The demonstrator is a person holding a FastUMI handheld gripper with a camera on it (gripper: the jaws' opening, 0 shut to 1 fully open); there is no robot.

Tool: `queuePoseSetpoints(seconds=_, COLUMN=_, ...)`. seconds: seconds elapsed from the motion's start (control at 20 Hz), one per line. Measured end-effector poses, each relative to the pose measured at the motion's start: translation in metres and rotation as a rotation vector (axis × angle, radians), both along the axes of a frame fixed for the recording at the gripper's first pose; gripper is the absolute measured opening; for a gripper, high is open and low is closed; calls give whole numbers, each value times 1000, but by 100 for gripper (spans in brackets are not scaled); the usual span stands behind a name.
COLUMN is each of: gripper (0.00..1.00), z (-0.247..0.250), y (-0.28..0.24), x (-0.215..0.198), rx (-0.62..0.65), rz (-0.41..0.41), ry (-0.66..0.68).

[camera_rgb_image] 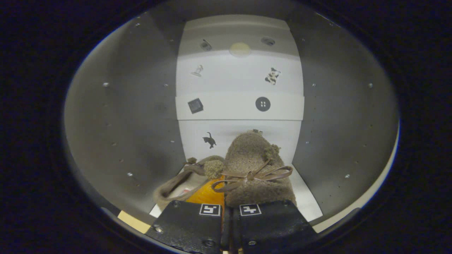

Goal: Open the shoe cabinet door, grab the shoes and put them into the shoe cabinet, then close the shoe cabinet door.

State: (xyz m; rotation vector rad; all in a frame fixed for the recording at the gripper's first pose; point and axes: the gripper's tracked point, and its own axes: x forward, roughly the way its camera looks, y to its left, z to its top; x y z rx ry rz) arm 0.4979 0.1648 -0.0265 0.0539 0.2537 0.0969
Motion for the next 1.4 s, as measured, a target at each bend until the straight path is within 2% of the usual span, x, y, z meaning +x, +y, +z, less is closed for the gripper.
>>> queuePoseSetpoints(seconds=0.25, gripper=7, z=-30, y=-8, x=45, rx=34, rz=-37, ry=96)
queuePoseSetpoints(seconds=0.55, gripper=10, z=-51, y=-17, x=60, rx=15, rz=-97, ry=239)
queuePoseSetpoints(seconds=0.7, gripper=17, z=-56, y=-13, x=60, rx=26, rz=-93, ry=293)
queuePoseSetpoints(seconds=1.05, gripper=65, z=-40, y=-5, x=38, rx=35, rz=-89, ry=276)
queuePoseSetpoints(seconds=1.4, gripper=62, z=-10, y=-12, x=-14, rx=1, rz=-93, ry=160)
